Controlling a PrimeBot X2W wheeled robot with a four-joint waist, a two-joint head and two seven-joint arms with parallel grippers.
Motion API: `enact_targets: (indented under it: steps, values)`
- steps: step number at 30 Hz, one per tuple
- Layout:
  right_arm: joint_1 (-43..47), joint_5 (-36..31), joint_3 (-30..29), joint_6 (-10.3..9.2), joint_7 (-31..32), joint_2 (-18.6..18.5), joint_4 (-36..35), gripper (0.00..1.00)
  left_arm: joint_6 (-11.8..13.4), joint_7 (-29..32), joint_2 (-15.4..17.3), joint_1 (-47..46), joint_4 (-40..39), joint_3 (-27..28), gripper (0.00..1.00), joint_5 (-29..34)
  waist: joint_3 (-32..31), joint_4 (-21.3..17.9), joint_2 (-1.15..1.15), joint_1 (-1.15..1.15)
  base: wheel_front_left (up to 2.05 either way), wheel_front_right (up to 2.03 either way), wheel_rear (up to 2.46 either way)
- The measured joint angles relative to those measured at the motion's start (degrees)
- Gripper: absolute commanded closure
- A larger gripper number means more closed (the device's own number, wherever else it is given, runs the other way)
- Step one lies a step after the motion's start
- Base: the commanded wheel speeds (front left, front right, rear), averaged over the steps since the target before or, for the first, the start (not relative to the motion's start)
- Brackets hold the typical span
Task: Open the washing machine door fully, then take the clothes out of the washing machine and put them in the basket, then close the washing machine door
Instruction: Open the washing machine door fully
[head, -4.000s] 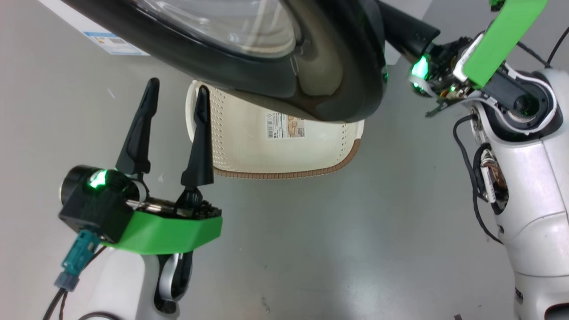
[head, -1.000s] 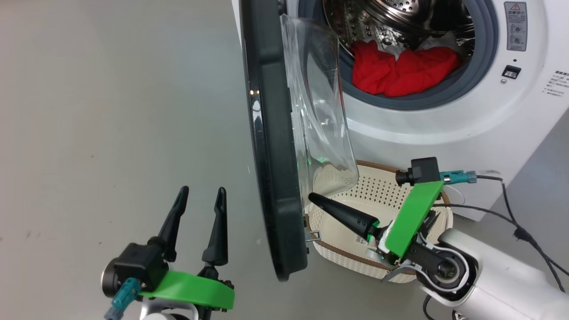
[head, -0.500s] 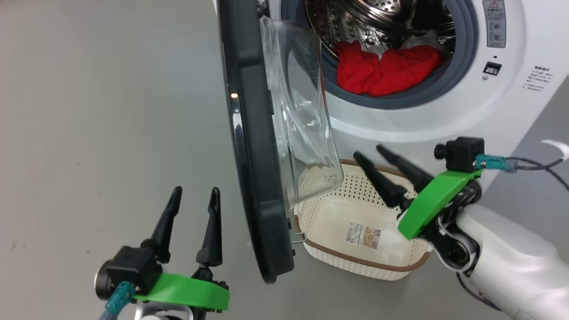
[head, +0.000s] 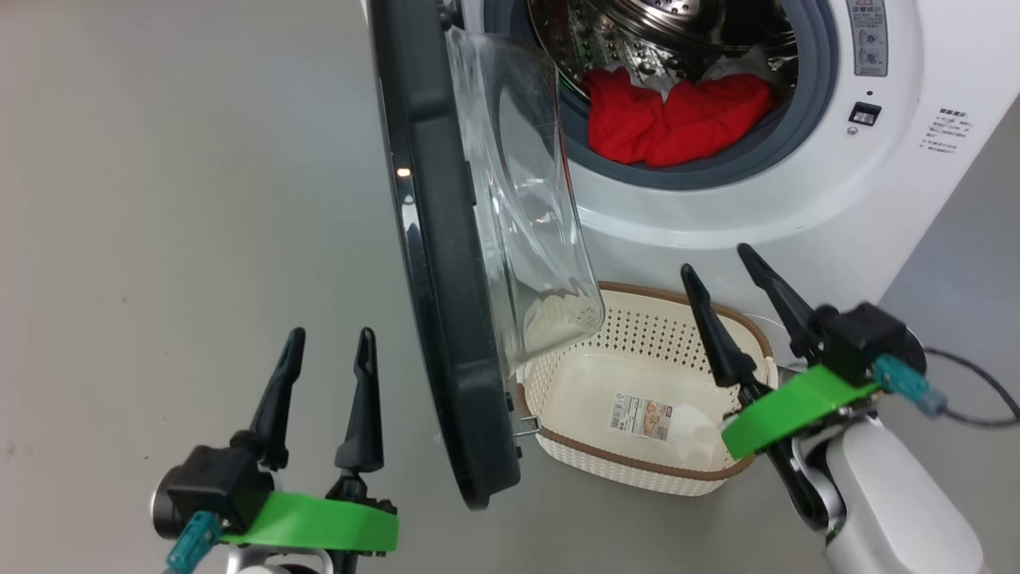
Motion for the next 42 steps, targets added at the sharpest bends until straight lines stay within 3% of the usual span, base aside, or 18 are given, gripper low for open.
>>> enact_targets:
  steps: [4,9,19,34,36,37,38,39,42]
  values:
    - [6.0,-8.2,-6.6,0.00,0.0,3.3,-5.1,0.00,0.0,0.0,-0.1,0.1,-1.0,1.0,0.00,0.4,0.3,-0.3,0.00,0.00,0.00,0.00,0.00]
    - [10.7,-12.8,-8.9,0.00,0.0,4.4,-7.8,0.00,-0.4,0.0,-0.5,0.3,-1.6,2.1,0.00,1.0,0.4,-0.7,0.00,0.00,0.00,0.00,0.00]
    - [15.7,-11.9,-8.8,0.00,0.0,4.7,-11.0,0.00,-0.6,0.0,-1.0,1.3,-1.5,3.1,0.00,1.5,0.4,-1.1,0.00,0.00,0.00,0.00,0.00]
    - [15.9,-11.6,-8.9,0.00,0.0,4.7,-11.1,0.00,-1.1,0.0,-1.3,1.4,0.4,3.3,0.00,1.5,0.3,-0.9,0.00,0.00,0.00,0.00,0.00]
    - [15.9,-11.6,-8.9,0.00,0.0,4.7,-11.0,0.00,-1.1,0.0,-1.3,1.4,0.5,3.2,0.51,1.5,0.2,-1.0,0.00,0.00,0.00,0.00,0.00]
    - [15.9,-11.6,-8.9,0.00,0.0,4.7,-11.0,0.00,-1.1,0.0,-1.3,1.4,0.5,3.2,0.85,1.5,0.2,-1.0,0.00,0.00,0.00,0.00,0.00]
    - [15.9,-11.5,-8.9,0.00,0.0,4.7,-11.0,0.00,-1.1,0.0,-1.3,1.4,0.4,3.2,0.85,1.8,0.1,-1.0,0.00,0.00,0.00,0.00,0.00]
    - [15.9,-11.4,-8.9,0.00,0.0,4.7,-11.0,0.00,-1.1,0.0,-1.3,1.4,0.2,3.2,1.00,1.9,0.1,-1.1,0.00,0.00,0.00,0.00,0.00]
    - [16.0,-11.3,-9.0,0.00,0.0,4.7,-10.7,0.07,-1.1,0.0,-1.3,1.4,-1.9,3.5,1.00,2.2,0.0,-1.1,0.00,0.00,0.00,0.00,0.00]
